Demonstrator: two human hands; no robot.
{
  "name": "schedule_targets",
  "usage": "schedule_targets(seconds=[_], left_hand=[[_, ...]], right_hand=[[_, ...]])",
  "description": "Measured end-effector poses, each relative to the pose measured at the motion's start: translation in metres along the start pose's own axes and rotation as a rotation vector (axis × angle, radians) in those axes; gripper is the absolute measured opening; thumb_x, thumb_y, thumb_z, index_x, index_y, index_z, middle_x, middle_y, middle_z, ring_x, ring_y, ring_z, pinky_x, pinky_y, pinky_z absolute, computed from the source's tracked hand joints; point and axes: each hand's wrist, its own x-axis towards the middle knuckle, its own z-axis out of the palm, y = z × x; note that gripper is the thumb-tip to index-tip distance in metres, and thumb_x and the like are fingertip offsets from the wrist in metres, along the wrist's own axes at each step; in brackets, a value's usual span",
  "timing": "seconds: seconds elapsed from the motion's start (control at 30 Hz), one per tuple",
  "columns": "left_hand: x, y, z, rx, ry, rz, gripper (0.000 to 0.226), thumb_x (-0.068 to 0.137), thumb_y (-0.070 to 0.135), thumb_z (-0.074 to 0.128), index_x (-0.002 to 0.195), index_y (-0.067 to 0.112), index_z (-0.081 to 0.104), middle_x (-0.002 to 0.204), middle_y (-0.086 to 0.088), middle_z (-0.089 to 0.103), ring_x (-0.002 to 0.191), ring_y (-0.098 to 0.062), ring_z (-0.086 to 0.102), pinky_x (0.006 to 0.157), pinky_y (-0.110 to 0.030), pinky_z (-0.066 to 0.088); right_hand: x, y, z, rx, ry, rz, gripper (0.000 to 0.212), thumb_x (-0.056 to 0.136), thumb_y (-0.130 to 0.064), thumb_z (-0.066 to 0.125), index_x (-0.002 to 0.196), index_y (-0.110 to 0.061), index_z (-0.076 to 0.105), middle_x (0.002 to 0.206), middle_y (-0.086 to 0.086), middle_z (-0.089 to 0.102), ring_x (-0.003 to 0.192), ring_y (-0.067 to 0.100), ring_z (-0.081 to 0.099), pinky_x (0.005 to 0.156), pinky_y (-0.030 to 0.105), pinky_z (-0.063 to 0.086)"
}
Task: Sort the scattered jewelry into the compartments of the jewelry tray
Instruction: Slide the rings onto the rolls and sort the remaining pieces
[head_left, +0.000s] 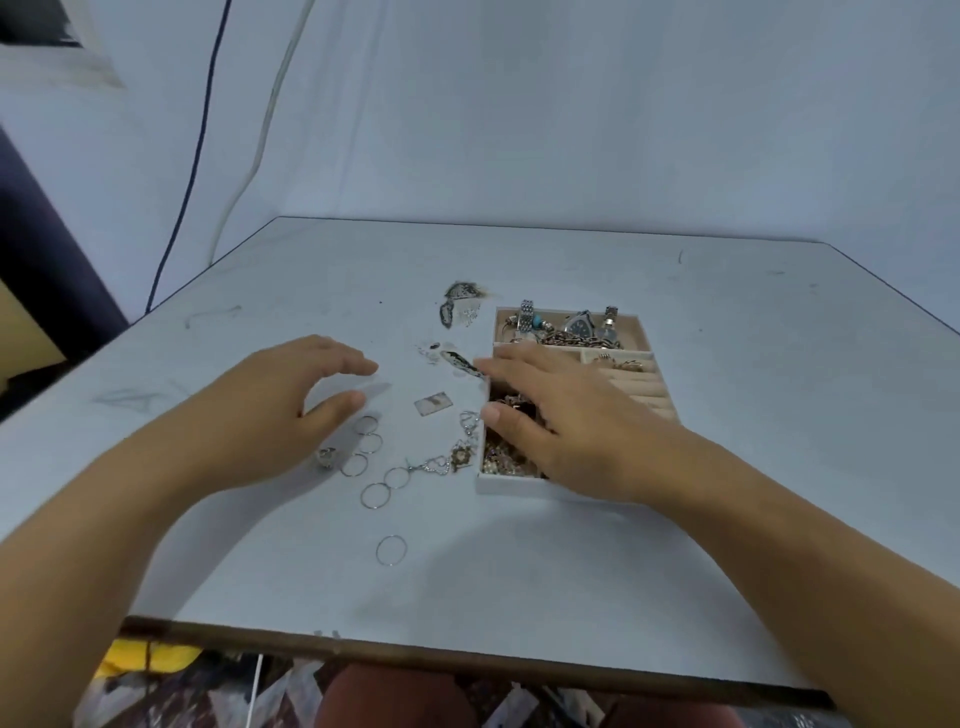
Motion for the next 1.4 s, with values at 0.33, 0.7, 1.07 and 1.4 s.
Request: schedule_targets(seconds=[0.33, 0.7, 1.07, 1.4], left_hand=[[-0.01, -0.029, 0.001, -0.056, -0.052, 0.011, 0.017, 0.088, 0.039, 0.058, 0.101, 0.047, 0.065, 0.108, 0.028, 0.057, 0.102, 0.004, 0.054, 0.088, -0.016, 0.036], [0.017, -0.021, 0.005, -0.124, -0.176, -0.017, 0.014, 0.078, 0.041, 0.073, 0.091, 0.044, 0.071, 0.09, 0.017, 0.059, 0.081, 0.014, 0.05, 0.071, -0.014, 0.036], [0.028, -0.015, 0.003, -0.015, -0.366, -0.069, 0.011, 0.086, 0.037, 0.063, 0.083, 0.034, 0.053, 0.09, 0.013, 0.058, 0.084, -0.008, 0.053, 0.076, -0.025, 0.043], [-0.009, -0.027, -0.002, -0.113, 0.2, -0.088, 0.018, 0.082, 0.023, 0.072, 0.077, 0.032, 0.057, 0.073, 0.013, 0.063, 0.067, 0.004, 0.054, 0.06, -0.003, 0.037]], right_hand=[[0.005, 0.0, 0.014, -0.047, -0.053, 0.012, 0.06, 0.093, -0.06, 0.027, 0.146, -0.032, 0.03, 0.156, -0.011, 0.019, 0.143, 0.008, 0.017, 0.116, 0.04, 0.02], [0.002, -0.001, 0.015, 0.007, -0.007, 0.023, 0.055, 0.094, -0.057, 0.034, 0.144, -0.033, 0.034, 0.155, -0.013, 0.023, 0.142, 0.005, 0.02, 0.117, 0.036, 0.02], [0.002, -0.002, 0.014, 0.007, -0.007, 0.018, 0.054, 0.094, -0.055, 0.037, 0.143, -0.033, 0.036, 0.154, -0.012, 0.025, 0.142, 0.006, 0.02, 0.117, 0.034, 0.019], [0.023, -0.024, 0.009, -0.071, -0.026, -0.144, 0.036, 0.09, -0.045, 0.054, 0.123, -0.032, 0.058, 0.129, -0.008, 0.053, 0.122, 0.014, 0.044, 0.105, 0.038, 0.034]])
